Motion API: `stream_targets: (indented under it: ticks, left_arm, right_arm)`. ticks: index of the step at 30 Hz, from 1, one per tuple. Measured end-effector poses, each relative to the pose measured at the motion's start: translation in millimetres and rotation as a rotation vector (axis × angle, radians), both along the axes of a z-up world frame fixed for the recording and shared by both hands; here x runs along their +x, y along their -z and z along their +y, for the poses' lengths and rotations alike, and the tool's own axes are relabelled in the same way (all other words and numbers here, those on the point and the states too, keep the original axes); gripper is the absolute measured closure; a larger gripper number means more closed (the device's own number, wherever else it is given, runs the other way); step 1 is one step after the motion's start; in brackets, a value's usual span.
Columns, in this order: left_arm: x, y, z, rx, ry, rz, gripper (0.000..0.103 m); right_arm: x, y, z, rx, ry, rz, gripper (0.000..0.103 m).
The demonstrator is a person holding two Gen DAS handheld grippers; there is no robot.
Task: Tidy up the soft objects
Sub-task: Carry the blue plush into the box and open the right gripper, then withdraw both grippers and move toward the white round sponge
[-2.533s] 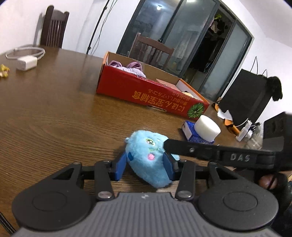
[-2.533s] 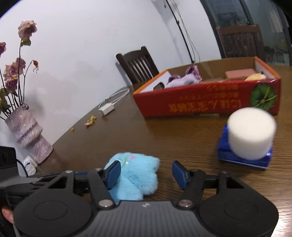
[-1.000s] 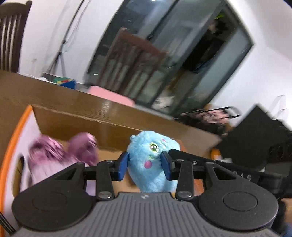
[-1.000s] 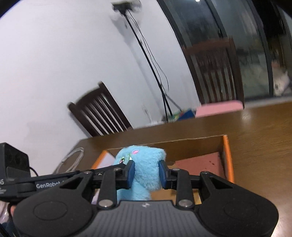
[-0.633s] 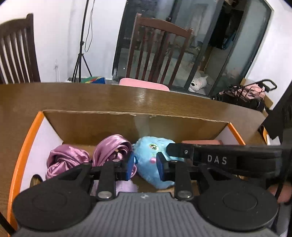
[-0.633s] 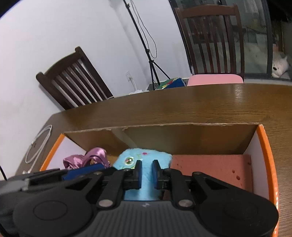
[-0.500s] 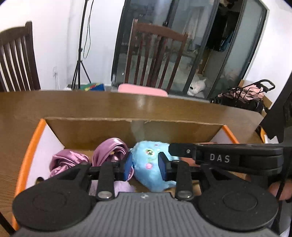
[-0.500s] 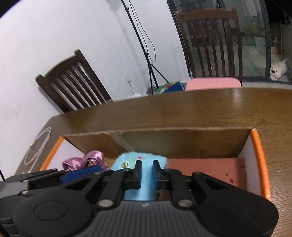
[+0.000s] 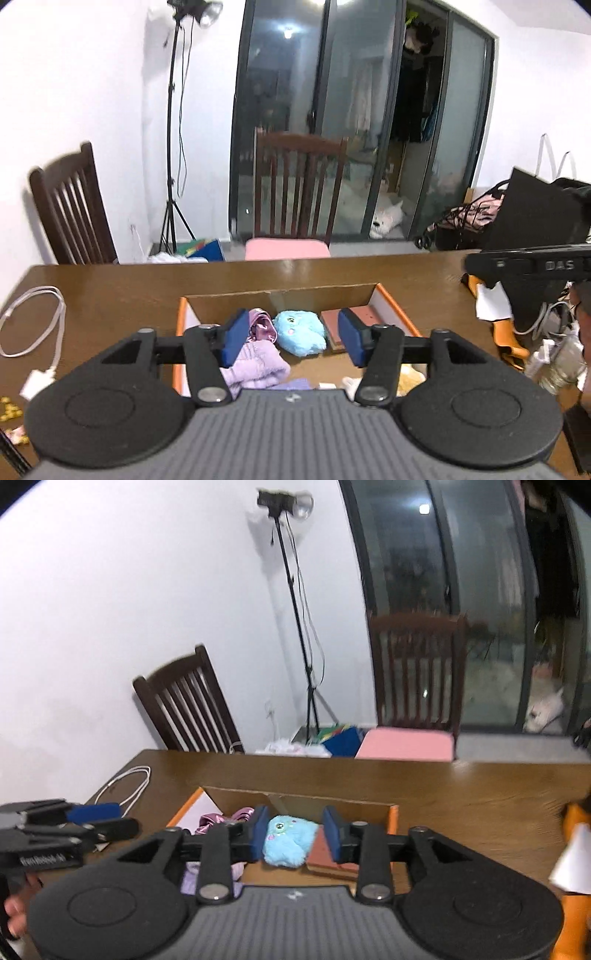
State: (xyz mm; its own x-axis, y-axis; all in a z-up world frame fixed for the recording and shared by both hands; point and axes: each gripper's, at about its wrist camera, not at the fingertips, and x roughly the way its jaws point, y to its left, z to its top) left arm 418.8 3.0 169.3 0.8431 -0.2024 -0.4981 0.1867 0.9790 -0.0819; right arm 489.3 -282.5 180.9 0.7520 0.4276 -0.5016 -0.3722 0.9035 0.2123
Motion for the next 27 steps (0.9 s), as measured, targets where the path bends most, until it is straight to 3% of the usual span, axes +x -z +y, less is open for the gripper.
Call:
stream_targets:
  ticks: [4, 8, 10, 12, 14, 18, 23, 27]
  left_arm:
    - [-40.6, -15.6, -5.8, 0.019, -0.017, -0.033, 0.040]
    - [-75.1, -19.4, -16.2, 0.018, -0.018, -0.067, 0.039]
    - [-96.5, -17.7, -14.8, 0.000, -0.025, -0.096, 0.035]
    - [-130.8, -8.1, -14.5, -0.019, -0.035, -0.145, 0.025]
    - [-165.3, 9.1, -15.5, -0.031, -0.018, -0.191, 0.020]
    - [-219.6, 50.7, -17.8, -0.033, -0.040, -0.207, 0.012]
    - [-280.2, 99.0, -6.9, -0.056, -0.075, -0.166, 0.005]
    - [-300.2, 116.3, 3.7, -0.023, -0.106, -0.113, 0.005]
  right_arm:
    - [-47.5, -21.4, -19.8, 0.008, 0.010, -0.035, 0.061]
    - [-85.3, -22.3, -28.1, 0.014, 0.012, -0.053, 0.059]
    - [-107.2, -19.2, -29.9, 0.016, 0.007, -0.073, 0.058]
    - [-134.8, -12.7, -32.3, 0.015, 0.004, -0.119, 0.048]
    - [-162.6, 0.0, -32.9, 0.007, 0.001, -0.168, 0.039]
    - [-222.1, 42.4, -32.1, -0.047, 0.005, -0.233, 0.038]
    - [-288.2, 94.7, -35.3, -0.021, 0.013, -0.246, 0.033]
    - [-333.1, 132.5, -46.3, -0.044, 0.075, -0.243, 0.031]
